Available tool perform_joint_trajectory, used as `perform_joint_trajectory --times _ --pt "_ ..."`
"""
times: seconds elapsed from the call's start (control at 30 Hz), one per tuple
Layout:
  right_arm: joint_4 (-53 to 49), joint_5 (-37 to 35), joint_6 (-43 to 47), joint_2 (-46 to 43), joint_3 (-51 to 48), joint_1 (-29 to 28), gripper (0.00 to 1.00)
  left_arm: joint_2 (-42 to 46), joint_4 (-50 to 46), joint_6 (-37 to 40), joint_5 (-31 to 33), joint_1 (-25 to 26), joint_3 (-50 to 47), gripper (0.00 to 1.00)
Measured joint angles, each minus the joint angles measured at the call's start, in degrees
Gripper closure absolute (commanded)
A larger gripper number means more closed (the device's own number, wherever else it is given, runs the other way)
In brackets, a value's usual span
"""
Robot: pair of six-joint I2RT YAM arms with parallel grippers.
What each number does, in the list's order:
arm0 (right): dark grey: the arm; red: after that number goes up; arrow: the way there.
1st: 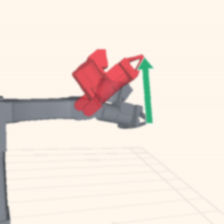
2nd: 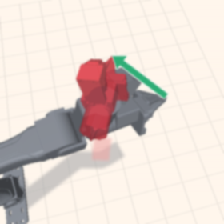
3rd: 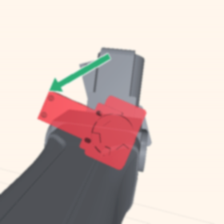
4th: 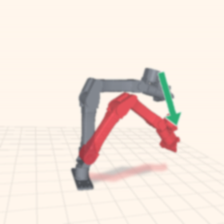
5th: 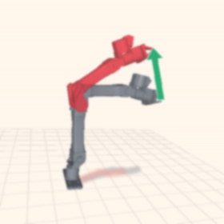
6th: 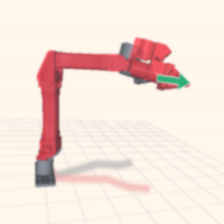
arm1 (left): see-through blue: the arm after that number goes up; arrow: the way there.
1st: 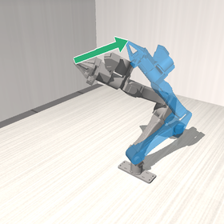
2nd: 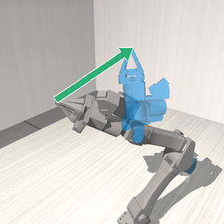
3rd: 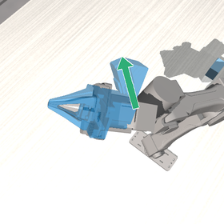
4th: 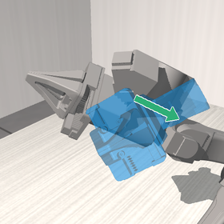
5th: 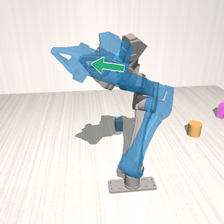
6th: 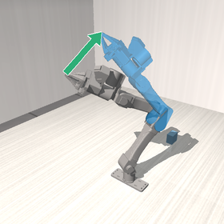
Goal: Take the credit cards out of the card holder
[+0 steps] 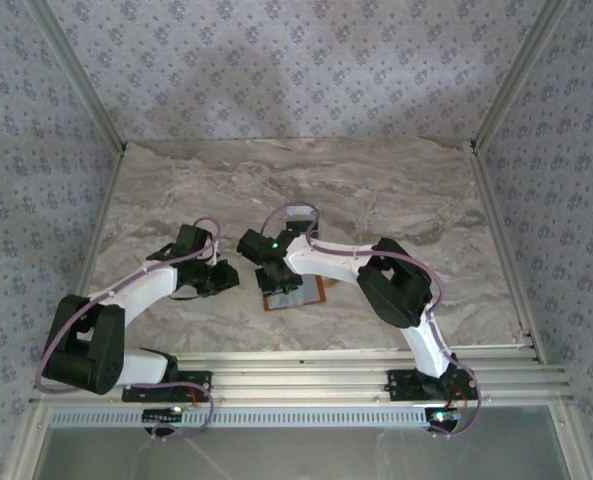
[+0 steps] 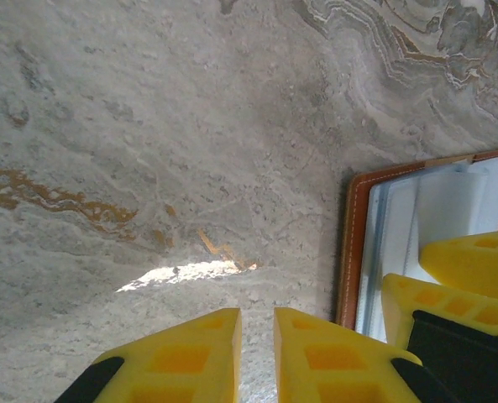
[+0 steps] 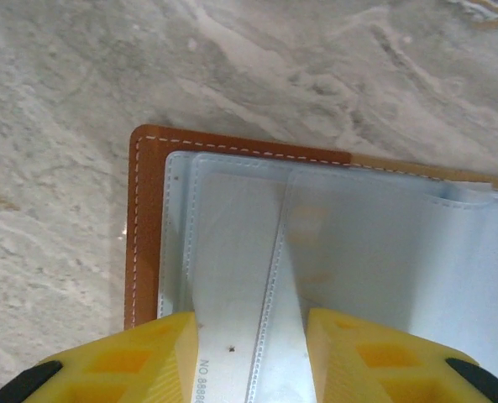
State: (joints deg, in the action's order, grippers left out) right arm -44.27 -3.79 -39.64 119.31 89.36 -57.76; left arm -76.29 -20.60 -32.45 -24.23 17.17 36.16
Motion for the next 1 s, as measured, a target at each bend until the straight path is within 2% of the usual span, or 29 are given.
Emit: perform_joint_trajectory --times 0.5,1.0 --pt "-4.92 -4.83 0.00 0.24 0.79 -0.42 0.61 -1.07 0.28 -0.22 0.20 0.92 1.27 0.82" --pt "-0.83 -4.59 -0.13 -0.81 -1.62 -0.35 0.92 -1.53 0.26 -0.22 0.46 2.12 2.25 0.82"
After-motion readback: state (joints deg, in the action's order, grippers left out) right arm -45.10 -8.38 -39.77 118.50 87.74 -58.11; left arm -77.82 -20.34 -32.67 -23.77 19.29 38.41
